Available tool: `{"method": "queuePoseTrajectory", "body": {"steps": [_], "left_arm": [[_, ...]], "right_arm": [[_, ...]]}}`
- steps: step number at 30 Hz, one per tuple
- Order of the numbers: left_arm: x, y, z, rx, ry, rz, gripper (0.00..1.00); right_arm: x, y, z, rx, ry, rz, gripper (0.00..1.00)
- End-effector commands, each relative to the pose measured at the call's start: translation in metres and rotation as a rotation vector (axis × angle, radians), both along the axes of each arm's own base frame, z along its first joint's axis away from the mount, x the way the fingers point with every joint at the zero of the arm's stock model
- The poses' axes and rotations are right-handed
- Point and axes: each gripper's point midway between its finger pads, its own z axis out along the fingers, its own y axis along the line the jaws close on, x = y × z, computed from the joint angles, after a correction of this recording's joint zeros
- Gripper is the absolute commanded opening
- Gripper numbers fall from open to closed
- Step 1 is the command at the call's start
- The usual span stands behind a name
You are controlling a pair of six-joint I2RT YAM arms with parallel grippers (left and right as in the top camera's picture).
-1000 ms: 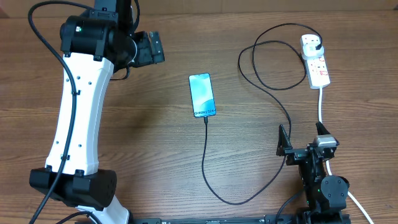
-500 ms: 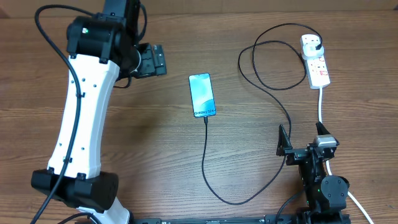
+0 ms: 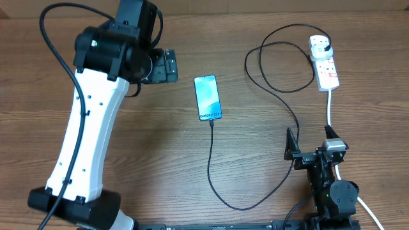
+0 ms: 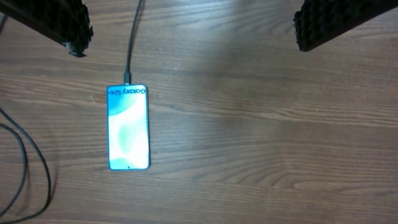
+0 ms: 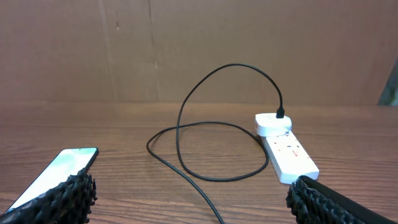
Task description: Plug charger to phone and switch on socket
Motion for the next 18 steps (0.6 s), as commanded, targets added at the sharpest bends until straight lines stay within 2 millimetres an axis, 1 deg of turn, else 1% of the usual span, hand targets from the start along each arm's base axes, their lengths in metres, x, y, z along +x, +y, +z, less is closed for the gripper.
{"method": "queuePoseTrajectory", "body": {"steps": [1,6,9,14,18], "left_arm": [[-0.01,0.008,-0.005,0.031,-0.022,-0.005,0.99],[-0.019,0.015,-0.027,0.032,-0.046,-0.004,1.0],[-0.027,0.026,-0.032,0.032,-0.05,0.019,1.0],[-0.047,0.047,-0.043,0.004,-0.031,0.101,1.0],[-0.066,0.055,-0.049,-0.069,-0.019,0.168,1.0]], "right_arm": [[0.0,-0.002,-0.001,-0.004,-0.008,-0.009,1.0],[0.0,-0.002,-0.001,-0.004,-0.008,-0.009,1.0],[0.0,-0.002,-0.001,-0.004,-0.008,-0.009,1.0],[0.0,-0.002,-0.001,-0.004,-0.008,-0.009,1.0],[0.0,-0.002,-0.001,-0.004,-0.008,-0.009,1.0]]}}
